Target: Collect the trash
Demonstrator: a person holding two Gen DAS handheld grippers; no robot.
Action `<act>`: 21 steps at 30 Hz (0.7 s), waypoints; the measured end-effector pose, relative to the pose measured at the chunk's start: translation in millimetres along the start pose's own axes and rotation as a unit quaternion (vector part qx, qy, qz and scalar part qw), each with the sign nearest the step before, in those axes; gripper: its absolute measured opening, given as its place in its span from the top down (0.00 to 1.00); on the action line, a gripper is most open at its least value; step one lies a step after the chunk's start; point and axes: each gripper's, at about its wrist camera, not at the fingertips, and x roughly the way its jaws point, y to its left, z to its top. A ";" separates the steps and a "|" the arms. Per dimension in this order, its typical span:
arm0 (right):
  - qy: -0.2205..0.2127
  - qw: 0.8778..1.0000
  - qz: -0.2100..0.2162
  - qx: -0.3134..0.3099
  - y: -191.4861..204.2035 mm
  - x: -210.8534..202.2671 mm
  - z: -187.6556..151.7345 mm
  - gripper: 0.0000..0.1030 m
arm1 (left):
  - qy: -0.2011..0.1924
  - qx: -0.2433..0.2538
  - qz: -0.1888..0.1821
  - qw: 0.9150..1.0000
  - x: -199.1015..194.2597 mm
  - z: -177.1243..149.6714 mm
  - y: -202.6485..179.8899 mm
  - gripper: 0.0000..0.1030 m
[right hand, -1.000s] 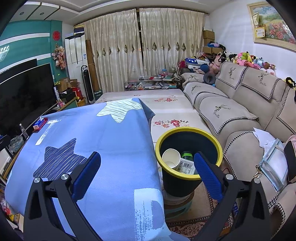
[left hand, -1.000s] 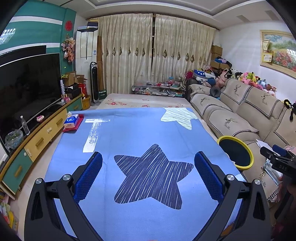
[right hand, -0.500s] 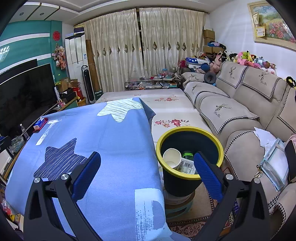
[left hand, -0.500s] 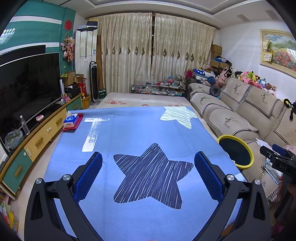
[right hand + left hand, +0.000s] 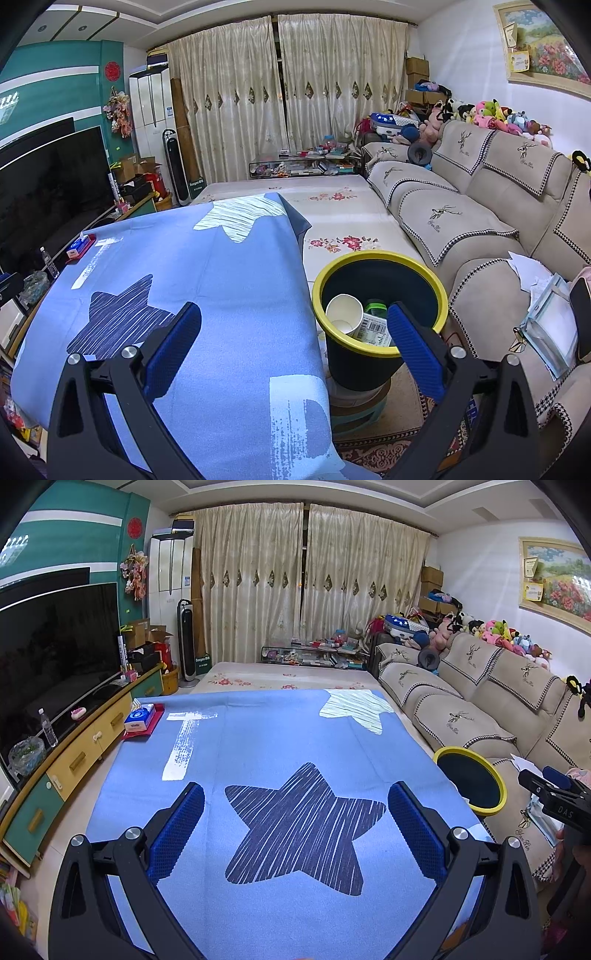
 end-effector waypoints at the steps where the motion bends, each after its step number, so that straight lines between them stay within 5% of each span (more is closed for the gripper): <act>1: 0.000 1.000 0.000 0.000 -0.7 0.1 0.3 0.07 | 0.001 0.000 0.000 1.000 0.3 -0.5 -0.3 0.05; 21: 0.001 1.000 0.001 0.001 0.4 0.9 0.8 0.07 | 0.005 -0.003 -0.011 1.000 5.5 -0.5 -0.2 0.05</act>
